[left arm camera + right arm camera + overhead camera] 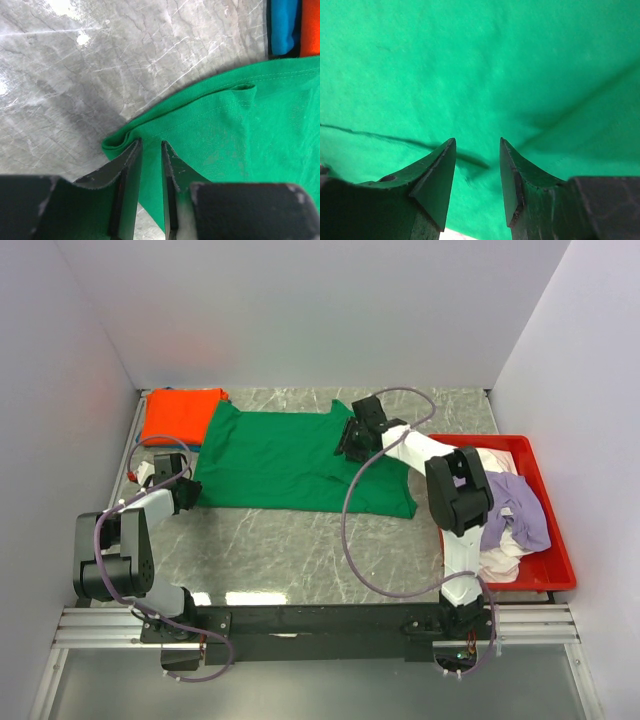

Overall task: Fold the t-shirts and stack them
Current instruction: Fold the tshirt

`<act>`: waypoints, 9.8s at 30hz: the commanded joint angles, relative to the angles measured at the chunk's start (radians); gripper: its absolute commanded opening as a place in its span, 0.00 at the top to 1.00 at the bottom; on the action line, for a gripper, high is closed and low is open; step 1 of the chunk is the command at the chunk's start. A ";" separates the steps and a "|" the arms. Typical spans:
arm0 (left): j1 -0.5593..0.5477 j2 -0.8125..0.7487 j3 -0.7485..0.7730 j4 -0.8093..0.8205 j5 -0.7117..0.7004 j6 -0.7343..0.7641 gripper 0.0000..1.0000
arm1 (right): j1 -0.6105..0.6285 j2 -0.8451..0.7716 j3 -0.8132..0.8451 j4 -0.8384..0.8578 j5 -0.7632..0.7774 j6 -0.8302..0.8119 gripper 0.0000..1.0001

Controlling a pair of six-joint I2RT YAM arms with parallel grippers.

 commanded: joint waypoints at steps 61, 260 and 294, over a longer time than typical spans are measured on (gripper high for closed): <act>0.010 0.028 -0.001 0.056 0.034 0.020 0.75 | 0.019 -0.157 -0.238 0.098 0.061 0.046 1.00; -0.023 -1.004 -0.227 -0.625 -0.195 -0.204 0.98 | -0.166 -1.640 -1.038 -0.347 0.106 0.206 1.00; -0.105 0.045 0.502 -0.338 -0.237 0.120 0.50 | -0.134 -0.389 -0.141 -0.012 0.034 -0.210 0.41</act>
